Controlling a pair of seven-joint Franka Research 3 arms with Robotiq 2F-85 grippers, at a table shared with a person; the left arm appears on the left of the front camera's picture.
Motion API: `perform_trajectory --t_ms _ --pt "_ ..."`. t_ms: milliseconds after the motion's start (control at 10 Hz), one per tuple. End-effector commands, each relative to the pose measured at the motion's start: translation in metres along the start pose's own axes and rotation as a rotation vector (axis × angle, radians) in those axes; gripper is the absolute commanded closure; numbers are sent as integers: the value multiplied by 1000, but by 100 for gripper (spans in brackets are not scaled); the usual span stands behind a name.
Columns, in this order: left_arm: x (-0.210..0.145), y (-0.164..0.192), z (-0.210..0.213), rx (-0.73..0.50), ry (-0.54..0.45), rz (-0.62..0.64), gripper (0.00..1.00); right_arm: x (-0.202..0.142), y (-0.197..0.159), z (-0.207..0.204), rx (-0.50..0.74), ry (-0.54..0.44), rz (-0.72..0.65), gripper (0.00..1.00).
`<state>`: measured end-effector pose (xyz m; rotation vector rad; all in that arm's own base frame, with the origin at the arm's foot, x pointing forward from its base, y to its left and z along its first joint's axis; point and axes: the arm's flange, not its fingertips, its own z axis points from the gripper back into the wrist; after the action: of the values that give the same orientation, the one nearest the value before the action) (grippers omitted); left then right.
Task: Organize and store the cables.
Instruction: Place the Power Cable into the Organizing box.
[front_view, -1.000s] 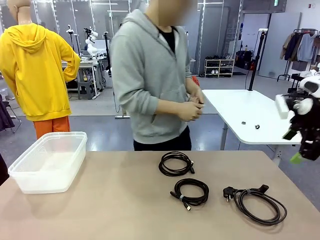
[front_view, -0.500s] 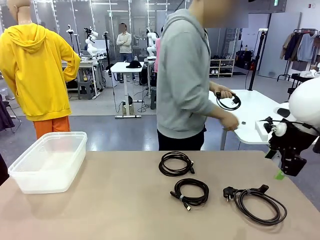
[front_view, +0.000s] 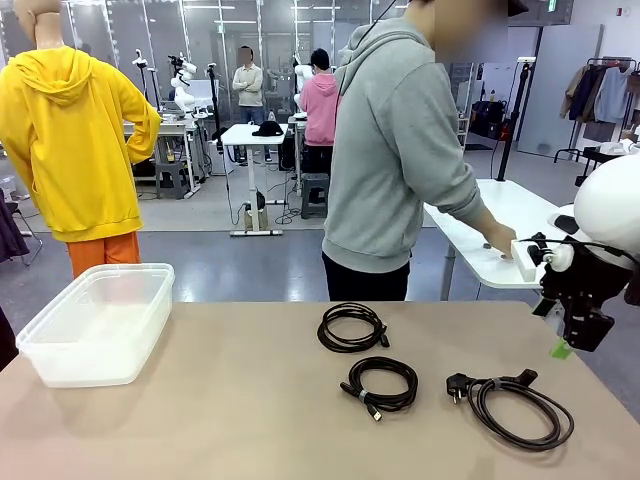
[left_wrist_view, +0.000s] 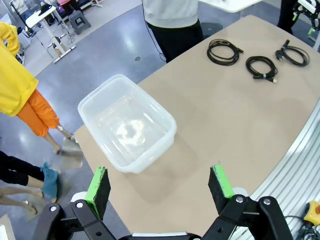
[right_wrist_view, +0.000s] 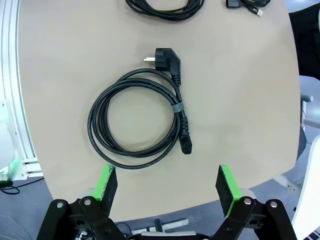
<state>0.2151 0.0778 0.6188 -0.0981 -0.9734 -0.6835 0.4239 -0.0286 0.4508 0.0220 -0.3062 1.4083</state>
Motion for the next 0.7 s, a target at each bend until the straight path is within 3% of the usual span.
perform_trajectory --t_ms 0,300,600 --pt "0 0 1 9 3 0 0 5 -12 -20 54 36 9 0" --pt "0 0 1 9 3 0 0 21 -45 -72 122 58 92 0" --pt "0 0 1 9 3 0 0 27 -54 -102 168 74 123 0"
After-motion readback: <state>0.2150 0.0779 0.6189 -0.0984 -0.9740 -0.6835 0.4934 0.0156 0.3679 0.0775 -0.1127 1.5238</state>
